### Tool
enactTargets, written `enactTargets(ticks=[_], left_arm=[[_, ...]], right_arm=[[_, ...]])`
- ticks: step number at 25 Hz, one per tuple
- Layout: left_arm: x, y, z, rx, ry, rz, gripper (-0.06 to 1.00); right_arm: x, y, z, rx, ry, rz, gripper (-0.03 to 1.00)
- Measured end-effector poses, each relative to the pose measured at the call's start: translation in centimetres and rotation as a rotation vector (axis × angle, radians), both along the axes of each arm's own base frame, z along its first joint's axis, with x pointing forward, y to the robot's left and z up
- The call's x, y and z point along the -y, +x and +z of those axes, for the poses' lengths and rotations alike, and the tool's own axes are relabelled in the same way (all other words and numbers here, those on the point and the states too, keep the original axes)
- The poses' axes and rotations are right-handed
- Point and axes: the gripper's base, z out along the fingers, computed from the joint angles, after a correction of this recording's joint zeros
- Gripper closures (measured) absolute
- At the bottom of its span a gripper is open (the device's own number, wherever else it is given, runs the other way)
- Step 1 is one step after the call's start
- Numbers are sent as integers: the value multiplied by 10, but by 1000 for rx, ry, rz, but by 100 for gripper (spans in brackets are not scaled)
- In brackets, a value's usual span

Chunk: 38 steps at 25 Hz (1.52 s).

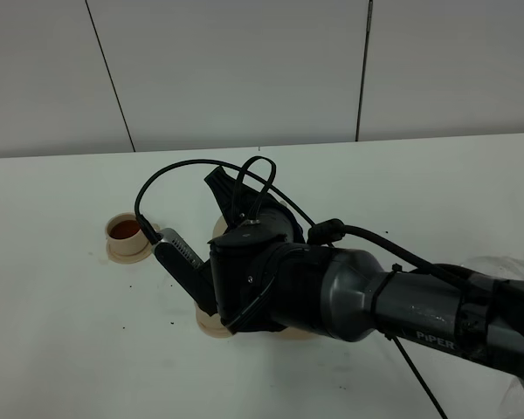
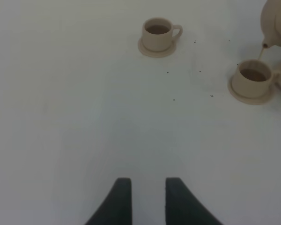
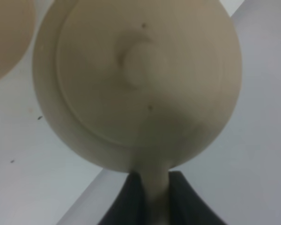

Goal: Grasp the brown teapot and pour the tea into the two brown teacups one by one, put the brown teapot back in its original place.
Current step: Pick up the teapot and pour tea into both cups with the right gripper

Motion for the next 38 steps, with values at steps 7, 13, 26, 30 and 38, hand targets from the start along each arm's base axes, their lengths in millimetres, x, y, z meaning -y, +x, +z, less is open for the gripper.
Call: enactTargets(ticks=[7, 13, 26, 30, 38], left_arm=[[0, 0, 0, 0, 0, 0, 70], [0, 0, 0, 0, 0, 0, 70], [0, 0, 0, 0, 0, 0, 70], [0, 0, 0, 0, 0, 0, 70], [0, 0, 0, 0, 1, -1, 70]], right_arm=[[1, 0, 1, 9, -14, -3, 87], [1, 1, 1, 21, -21, 3, 87], [-2, -3, 1, 21, -23, 9, 87], [-4, -5, 2, 21, -24, 14, 87], [-5, -7, 2, 23, -32, 12, 87]])
